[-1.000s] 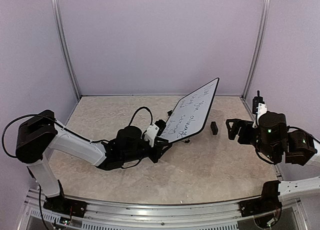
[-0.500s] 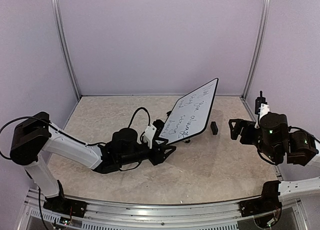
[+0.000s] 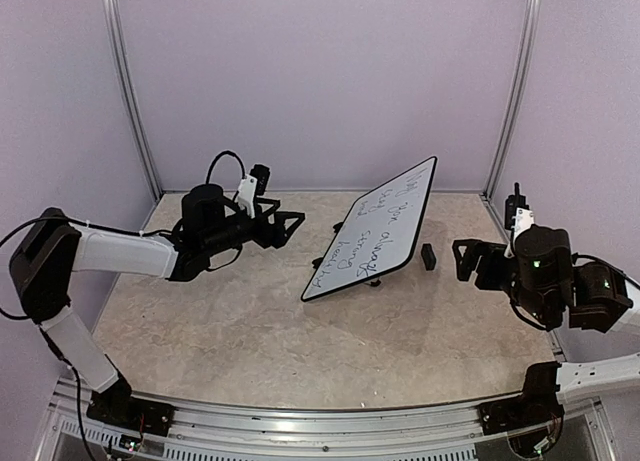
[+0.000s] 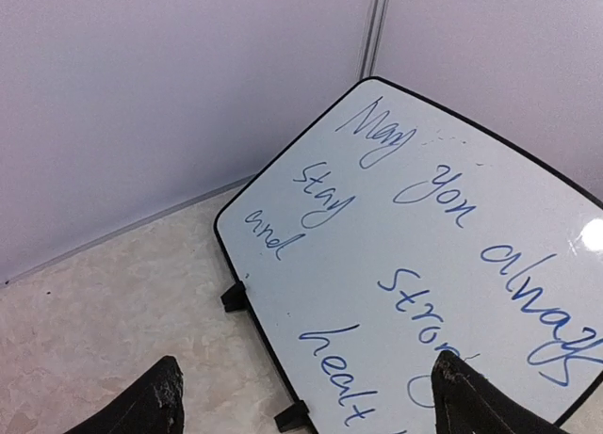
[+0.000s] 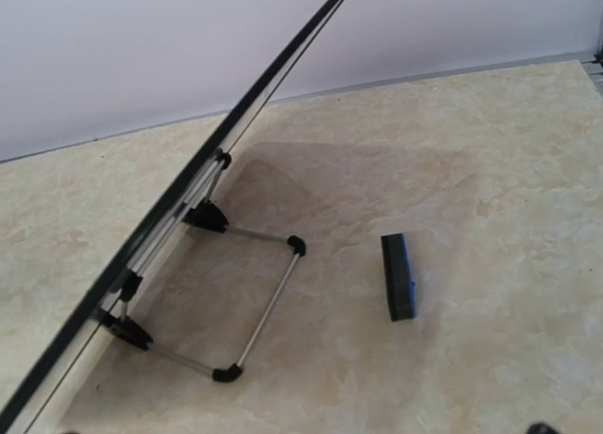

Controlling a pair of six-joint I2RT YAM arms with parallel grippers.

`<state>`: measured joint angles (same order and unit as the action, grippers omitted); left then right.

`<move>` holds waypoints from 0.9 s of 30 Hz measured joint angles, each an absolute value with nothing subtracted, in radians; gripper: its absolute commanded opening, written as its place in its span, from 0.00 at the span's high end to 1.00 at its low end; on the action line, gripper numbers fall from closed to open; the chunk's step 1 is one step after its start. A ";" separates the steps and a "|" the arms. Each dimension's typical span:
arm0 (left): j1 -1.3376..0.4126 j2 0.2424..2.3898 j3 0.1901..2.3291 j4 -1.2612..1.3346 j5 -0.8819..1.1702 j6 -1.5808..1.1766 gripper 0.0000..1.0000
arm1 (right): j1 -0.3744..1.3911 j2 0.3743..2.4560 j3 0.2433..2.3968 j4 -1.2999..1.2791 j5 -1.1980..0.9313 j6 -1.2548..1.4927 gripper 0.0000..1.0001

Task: Erase the whiteboard
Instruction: Adjust the whiteboard at the center of the board.

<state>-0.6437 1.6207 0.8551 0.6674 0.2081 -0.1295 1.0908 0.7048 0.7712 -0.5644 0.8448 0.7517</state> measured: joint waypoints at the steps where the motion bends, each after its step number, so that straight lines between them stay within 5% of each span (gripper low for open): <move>1: -0.616 1.660 0.901 0.641 0.240 -0.109 0.15 | 1.091 0.705 0.768 -0.559 0.841 0.750 0.01; 12: -0.455 2.165 1.557 0.199 0.559 0.049 0.23 | 1.091 0.705 0.749 -0.517 0.773 0.740 0.00; 27: -0.455 2.315 1.504 0.136 0.697 -0.076 0.37 | 1.091 0.717 0.727 -0.469 0.735 0.717 0.00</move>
<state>-0.4549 2.3146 1.5040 0.1364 0.6971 -0.0757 1.0908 0.7174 0.7265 -0.4694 0.7353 0.7174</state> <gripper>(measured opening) 0.638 0.994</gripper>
